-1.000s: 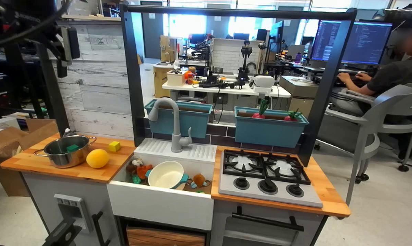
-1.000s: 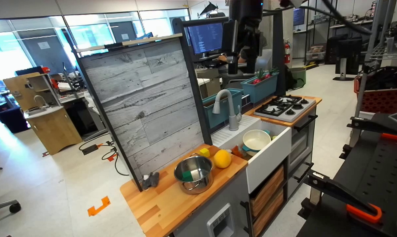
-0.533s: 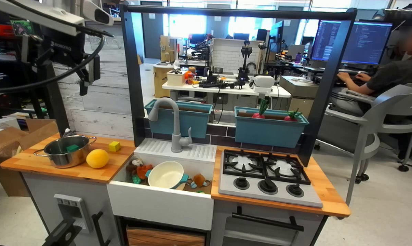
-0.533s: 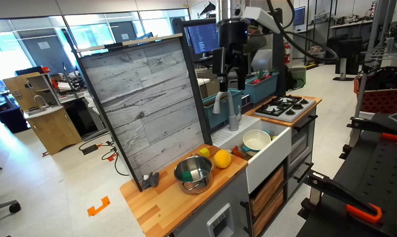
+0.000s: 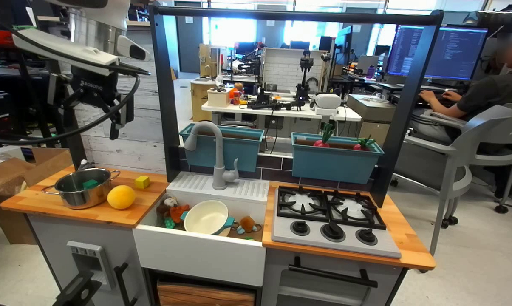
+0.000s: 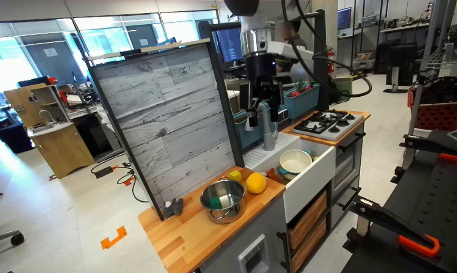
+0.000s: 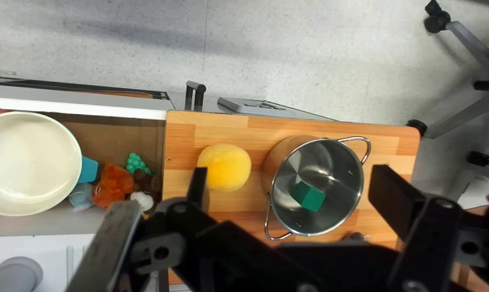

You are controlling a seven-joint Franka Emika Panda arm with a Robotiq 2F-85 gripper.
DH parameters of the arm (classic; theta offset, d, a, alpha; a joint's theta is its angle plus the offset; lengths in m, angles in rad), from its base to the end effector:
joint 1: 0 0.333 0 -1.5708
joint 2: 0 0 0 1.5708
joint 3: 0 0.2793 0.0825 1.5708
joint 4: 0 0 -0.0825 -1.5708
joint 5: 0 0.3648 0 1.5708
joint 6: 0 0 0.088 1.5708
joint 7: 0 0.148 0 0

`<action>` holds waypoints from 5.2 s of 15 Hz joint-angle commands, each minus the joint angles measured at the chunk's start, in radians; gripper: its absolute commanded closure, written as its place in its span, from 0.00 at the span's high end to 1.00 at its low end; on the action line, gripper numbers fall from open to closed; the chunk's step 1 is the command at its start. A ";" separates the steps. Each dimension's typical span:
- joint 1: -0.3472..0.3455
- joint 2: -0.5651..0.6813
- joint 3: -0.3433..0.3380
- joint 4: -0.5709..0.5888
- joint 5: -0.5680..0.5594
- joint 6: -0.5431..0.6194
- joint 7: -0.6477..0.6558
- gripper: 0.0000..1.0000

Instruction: Put the orange plush toy in the pot

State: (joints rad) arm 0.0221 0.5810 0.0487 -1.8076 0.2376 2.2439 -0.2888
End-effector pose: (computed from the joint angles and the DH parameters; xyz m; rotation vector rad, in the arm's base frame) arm 0.5966 0.0567 0.1542 -2.9066 -0.2790 0.1789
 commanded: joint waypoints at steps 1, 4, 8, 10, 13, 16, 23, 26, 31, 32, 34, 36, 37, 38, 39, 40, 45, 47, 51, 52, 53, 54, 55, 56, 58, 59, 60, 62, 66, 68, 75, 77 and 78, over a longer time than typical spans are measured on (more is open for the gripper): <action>-0.008 0.080 0.012 0.087 -0.048 -0.010 0.062 1.00; -0.007 0.132 0.010 0.131 -0.072 -0.015 0.092 1.00; -0.002 0.206 0.007 0.197 -0.096 -0.022 0.130 1.00; 0.001 0.248 0.005 0.236 -0.108 -0.031 0.148 1.00; 0.002 0.311 0.007 0.305 -0.114 -0.058 0.174 1.00; 0.006 0.361 0.005 0.365 -0.117 -0.079 0.192 1.00; 0.010 0.478 0.001 0.504 -0.118 -0.133 0.226 1.00; 0.010 0.534 0.000 0.566 -0.117 -0.161 0.244 1.00; 0.018 0.615 0.001 0.662 -0.119 -0.195 0.265 1.00; 0.021 0.628 0.002 0.679 -0.119 -0.197 0.267 1.00; 0.026 0.652 0.005 0.712 -0.118 -0.200 0.271 1.00; 0.033 0.675 0.006 0.744 -0.118 -0.208 0.275 1.00; 0.035 0.687 0.007 0.760 -0.118 -0.214 0.278 1.00; 0.038 0.697 0.006 0.776 -0.118 -0.226 0.281 1.00; 0.039 0.708 0.008 0.792 -0.115 -0.234 0.282 0.98; 0.041 0.717 0.007 0.806 -0.116 -0.243 0.285 0.90; 0.041 0.759 0.003 0.870 -0.118 -0.277 0.291 0.42; 0.042 0.769 0.001 0.891 -0.119 -0.286 0.293 0.30; 0.054 0.723 -0.002 0.852 -0.108 -0.295 0.266 0.04; 0.057 0.696 0.003 0.822 -0.108 -0.288 0.251 0.01; 0.062 0.672 0.007 0.796 -0.109 -0.282 0.238 0.06; 0.067 0.652 0.008 0.777 -0.109 -0.278 0.226 0.03; 0.073 0.625 0.011 0.751 -0.109 -0.273 0.213 0.04; 0.079 0.602 0.012 0.730 -0.108 -0.269 0.204 0.05; 0.091 0.542 0.014 0.669 -0.107 -0.256 0.183 0.05; 0.097 0.511 0.013 0.636 -0.106 -0.249 0.175 0.05; 0.101 0.481 0.014 0.607 -0.105 -0.251 0.167 0.05; 0.114 0.419 0.011 0.541 -0.108 -0.235 0.156 0.05; 0.113 0.348 0.043 0.461 -0.144 -0.227 0.135 0.05; 0.117 0.344 0.054 0.454 -0.163 -0.223 0.121 0.05; 0.132 0.390 0.094 0.506 -0.190 -0.244 0.052 0.05; 0.138 0.399 0.097 0.520 -0.201 -0.244 0.043 0.05; 0.143 0.404 0.096 0.527 -0.208 -0.238 0.041 0.05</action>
State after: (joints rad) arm 0.1588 0.9655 0.1358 -1.3146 0.0638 1.9925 -0.2313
